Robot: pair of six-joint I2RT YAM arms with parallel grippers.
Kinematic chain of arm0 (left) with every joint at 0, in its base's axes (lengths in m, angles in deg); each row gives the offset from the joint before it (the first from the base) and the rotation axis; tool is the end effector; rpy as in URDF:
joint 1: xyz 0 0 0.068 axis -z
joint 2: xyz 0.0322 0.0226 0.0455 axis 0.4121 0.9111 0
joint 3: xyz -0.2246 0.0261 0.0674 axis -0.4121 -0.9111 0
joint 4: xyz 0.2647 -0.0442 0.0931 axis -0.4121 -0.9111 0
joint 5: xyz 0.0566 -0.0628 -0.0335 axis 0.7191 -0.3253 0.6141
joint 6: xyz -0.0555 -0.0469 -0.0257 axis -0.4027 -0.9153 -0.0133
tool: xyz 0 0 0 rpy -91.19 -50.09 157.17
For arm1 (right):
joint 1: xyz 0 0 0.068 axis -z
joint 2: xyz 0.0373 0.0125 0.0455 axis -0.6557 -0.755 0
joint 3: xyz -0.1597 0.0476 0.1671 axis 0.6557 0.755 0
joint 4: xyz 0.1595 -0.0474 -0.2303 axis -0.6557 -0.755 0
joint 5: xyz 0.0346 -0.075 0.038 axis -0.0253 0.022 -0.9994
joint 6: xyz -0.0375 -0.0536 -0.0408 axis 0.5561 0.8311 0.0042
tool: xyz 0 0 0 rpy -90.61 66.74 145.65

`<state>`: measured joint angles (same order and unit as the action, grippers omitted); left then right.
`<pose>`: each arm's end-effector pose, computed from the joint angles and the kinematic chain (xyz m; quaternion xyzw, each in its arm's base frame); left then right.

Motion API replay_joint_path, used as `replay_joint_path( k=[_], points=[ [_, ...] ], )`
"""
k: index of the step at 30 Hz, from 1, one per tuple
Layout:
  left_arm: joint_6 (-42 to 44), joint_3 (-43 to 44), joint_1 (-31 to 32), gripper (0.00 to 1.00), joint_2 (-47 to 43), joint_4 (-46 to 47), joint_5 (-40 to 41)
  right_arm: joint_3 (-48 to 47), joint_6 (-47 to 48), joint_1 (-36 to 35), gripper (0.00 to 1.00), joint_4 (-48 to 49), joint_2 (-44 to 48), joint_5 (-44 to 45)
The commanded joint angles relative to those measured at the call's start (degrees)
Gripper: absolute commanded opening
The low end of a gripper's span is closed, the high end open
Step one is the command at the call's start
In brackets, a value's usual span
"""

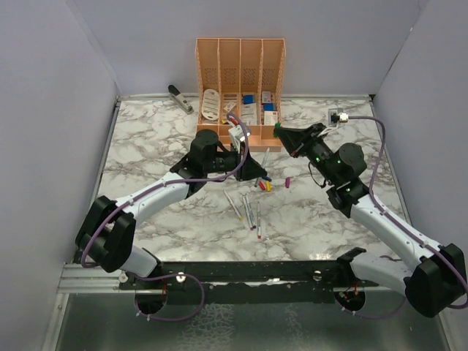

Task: Insert the pens into the pen caps

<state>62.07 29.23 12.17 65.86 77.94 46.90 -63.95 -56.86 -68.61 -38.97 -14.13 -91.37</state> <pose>0.2774 -0.2601 0.2347 0.2945 0.6948 -0.5451 0.3652 0.2829 0.1591 0.3013 -0.0121 0.6505 0.4381 0.6203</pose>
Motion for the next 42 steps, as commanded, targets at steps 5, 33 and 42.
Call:
replay_joint_path(
  k=[5, 33, 42],
  points=[
    [-1.32, 2.83, 0.15, 0.0, -0.14, 2.82, -0.08, 3.93, -1.0, 0.13, 0.01, 4.72, 2.54, -3.08],
    [-2.83, 4.04, 0.57, 0.0, 0.71, 4.98, -2.63, 6.29, -3.22, 0.12, 0.01, 16.18, -0.88, -1.28],
    [-2.79, 3.88, 0.58, 0.0, 0.03, 4.99, -2.5, 6.56, -2.53, 0.13, 0.01, 16.66, -1.56, -1.78]
  ],
)
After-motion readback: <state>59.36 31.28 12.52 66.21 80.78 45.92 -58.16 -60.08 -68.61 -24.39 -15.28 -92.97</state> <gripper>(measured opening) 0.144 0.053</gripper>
